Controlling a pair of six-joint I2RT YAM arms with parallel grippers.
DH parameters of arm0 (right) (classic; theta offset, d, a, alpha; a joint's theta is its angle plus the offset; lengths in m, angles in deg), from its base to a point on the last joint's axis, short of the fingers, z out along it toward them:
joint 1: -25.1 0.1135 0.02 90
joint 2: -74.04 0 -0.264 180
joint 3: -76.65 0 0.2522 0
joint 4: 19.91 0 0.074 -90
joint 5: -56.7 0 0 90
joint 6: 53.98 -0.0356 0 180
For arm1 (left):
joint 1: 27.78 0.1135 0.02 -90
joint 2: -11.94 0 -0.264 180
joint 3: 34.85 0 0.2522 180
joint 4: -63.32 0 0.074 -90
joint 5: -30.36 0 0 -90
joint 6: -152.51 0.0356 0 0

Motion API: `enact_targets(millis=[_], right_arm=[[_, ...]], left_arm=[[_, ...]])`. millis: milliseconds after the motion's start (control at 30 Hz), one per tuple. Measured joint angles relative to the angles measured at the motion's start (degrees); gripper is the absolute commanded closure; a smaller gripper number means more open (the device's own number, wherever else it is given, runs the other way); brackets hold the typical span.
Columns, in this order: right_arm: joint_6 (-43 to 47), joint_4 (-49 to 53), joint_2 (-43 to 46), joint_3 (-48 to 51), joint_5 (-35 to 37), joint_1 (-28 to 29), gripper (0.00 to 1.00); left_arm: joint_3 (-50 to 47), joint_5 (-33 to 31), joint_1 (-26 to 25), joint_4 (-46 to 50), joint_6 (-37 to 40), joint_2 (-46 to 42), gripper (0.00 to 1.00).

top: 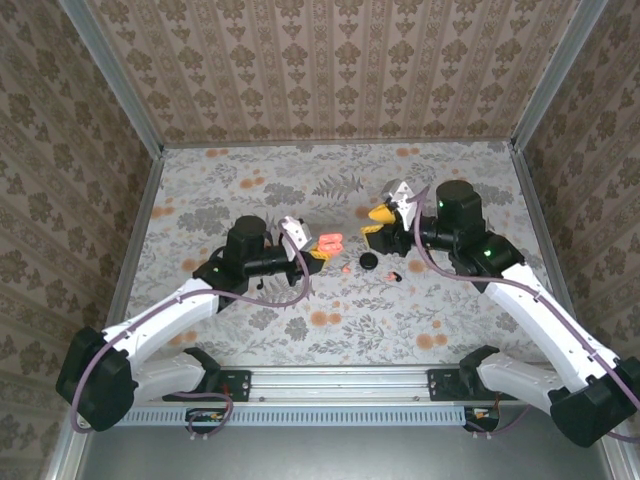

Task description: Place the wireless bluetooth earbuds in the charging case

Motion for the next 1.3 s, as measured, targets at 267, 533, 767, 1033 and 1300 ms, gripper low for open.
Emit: enact_targets(millis=[267,533,767,1033,1300], right_arm=[[-11.06,4.52,-2.84,0.28,6.71,0.0,0.53],[-15.93,12.76,-9.03,-2.4,10.05,0.0,0.47],[-21.33,17.42,-11.8,-4.17,12.55,0.0,0.47],[-27.19,19.56,-12.61,-1.62,15.89,0.28,0.47],[-29.0,24.79,-12.63,-0.87,18.71,0.28,0.45]], left_arm=[[0.04,-4.26,0.63,-0.07,-0.68,1.4,0.84],[0.07,-6.08,2.29,0.0,-1.16,1.44,0.84],[-0.15,-6.73,4.7,0.2,-2.43,1.09,0.84],[-3.65,-7.69,5.46,0.04,-4.33,-2.01,0.84],[-5.81,-7.78,5.51,-1.68,-6.47,-1.66,0.84]])
